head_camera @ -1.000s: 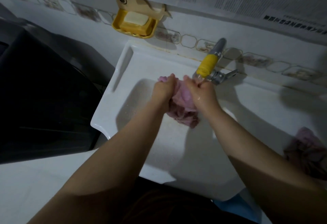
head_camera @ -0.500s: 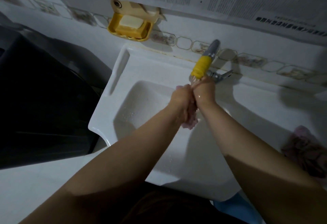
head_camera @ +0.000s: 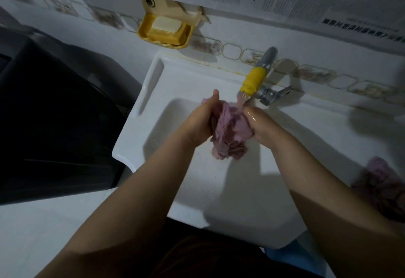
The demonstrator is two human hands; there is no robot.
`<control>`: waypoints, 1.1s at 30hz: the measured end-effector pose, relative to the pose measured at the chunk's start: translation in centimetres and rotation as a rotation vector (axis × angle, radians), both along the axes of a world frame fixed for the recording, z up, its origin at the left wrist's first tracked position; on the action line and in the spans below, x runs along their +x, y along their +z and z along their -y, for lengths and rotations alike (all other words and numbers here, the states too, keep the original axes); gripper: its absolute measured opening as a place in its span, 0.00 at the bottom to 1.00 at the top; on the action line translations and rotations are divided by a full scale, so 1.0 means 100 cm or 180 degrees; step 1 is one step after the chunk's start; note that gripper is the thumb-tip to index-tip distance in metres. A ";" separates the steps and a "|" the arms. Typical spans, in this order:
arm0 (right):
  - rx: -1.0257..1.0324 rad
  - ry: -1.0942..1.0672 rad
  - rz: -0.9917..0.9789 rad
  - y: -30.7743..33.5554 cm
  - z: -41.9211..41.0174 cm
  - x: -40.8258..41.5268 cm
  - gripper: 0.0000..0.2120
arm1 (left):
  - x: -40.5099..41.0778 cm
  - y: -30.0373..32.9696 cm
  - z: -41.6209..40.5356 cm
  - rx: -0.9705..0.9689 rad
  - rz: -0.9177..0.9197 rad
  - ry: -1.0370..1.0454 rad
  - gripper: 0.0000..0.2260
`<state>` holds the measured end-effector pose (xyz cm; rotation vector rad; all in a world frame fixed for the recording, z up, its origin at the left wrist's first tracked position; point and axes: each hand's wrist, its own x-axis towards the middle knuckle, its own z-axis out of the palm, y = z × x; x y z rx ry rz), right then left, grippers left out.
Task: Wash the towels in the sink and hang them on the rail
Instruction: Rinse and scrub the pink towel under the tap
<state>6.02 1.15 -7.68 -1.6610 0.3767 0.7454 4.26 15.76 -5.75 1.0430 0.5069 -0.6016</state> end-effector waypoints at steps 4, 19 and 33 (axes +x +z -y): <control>0.0189 -0.0198 0.0481 -0.001 0.012 -0.003 0.09 | -0.005 -0.006 -0.025 0.0202 0.0081 0.0060 0.10; -0.1303 -0.0806 0.1316 0.024 -0.032 0.009 0.17 | -0.009 0.000 0.063 0.0371 -0.0237 0.0859 0.14; -0.1210 -0.0412 0.1544 0.016 -0.053 -0.020 0.20 | 0.001 -0.002 0.039 0.0260 -0.0196 0.0582 0.15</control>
